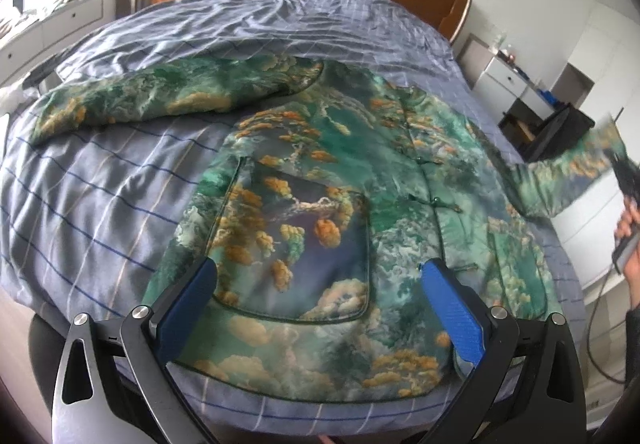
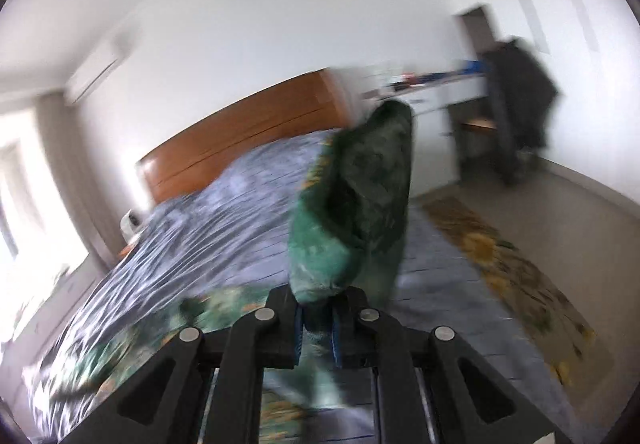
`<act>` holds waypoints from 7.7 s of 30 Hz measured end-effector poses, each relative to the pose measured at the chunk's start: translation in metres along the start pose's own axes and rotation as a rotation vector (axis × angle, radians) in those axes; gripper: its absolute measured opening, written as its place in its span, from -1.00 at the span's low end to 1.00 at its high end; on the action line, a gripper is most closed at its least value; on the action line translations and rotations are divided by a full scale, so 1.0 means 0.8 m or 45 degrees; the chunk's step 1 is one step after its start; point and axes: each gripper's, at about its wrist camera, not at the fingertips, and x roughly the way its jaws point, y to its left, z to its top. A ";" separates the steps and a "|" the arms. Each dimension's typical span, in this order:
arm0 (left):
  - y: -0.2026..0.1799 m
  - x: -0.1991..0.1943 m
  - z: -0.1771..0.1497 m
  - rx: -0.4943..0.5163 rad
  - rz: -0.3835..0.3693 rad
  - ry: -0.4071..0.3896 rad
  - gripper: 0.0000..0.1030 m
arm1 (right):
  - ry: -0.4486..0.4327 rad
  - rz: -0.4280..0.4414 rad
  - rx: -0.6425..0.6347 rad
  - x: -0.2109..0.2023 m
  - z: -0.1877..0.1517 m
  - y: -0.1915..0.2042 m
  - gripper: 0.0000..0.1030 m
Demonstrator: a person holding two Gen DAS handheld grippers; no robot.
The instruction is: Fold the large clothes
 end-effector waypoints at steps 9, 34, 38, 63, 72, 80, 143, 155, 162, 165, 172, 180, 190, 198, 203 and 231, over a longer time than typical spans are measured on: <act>0.020 -0.015 -0.012 -0.035 0.022 -0.015 0.99 | 0.269 0.202 -0.234 0.106 -0.081 0.173 -0.80; -0.178 0.227 0.159 0.179 -0.529 0.375 0.95 | 0.598 0.313 -0.208 -0.006 -0.223 0.180 0.31; -0.208 0.312 0.177 0.124 -0.407 0.482 0.53 | 0.555 0.325 -0.139 -0.048 -0.231 0.166 0.32; -0.202 0.357 0.252 0.299 -0.193 0.384 -0.70 | 0.512 0.053 -0.228 0.060 -0.165 0.071 0.36; -0.214 0.384 0.223 0.444 -0.130 0.381 -0.73 | 0.587 0.000 -0.404 0.239 -0.123 0.092 0.03; -0.202 0.398 0.206 0.464 -0.138 0.331 -0.69 | 0.835 -0.065 -0.324 0.364 -0.171 0.079 -0.21; 0.228 0.104 0.104 -0.367 0.320 -0.029 0.84 | 0.538 0.119 -0.600 -0.085 -0.331 0.311 0.43; 0.380 0.132 0.142 -0.982 0.315 -0.185 0.85 | 0.554 0.119 -0.669 -0.090 -0.344 0.319 0.43; 0.367 0.120 0.160 -0.871 0.382 -0.247 -0.71 | 0.578 0.154 -0.688 -0.090 -0.353 0.326 0.43; 0.326 0.097 0.187 -0.665 0.469 -0.319 -0.78 | 0.586 0.162 -0.670 -0.089 -0.354 0.325 0.43; 0.133 0.051 0.240 0.083 0.516 -0.507 -0.78 | 0.565 0.165 -0.643 -0.094 -0.353 0.322 0.43; -0.066 0.080 0.205 0.583 0.359 -0.513 -0.78 | 0.524 0.163 -0.635 -0.106 -0.348 0.321 0.43; -0.126 0.181 0.071 0.839 0.296 -0.124 0.55 | 0.531 0.133 -0.610 -0.108 -0.340 0.303 0.43; -0.047 0.129 0.027 0.492 0.214 -0.110 0.71 | 0.717 0.329 -0.418 0.004 -0.268 0.301 0.43; -0.024 0.111 0.021 0.361 0.177 -0.131 0.72 | 0.884 0.385 -0.067 0.158 -0.244 0.295 0.43; 0.035 0.107 0.031 0.192 0.122 -0.064 0.72 | 0.871 0.125 -0.263 0.388 -0.202 0.333 -0.80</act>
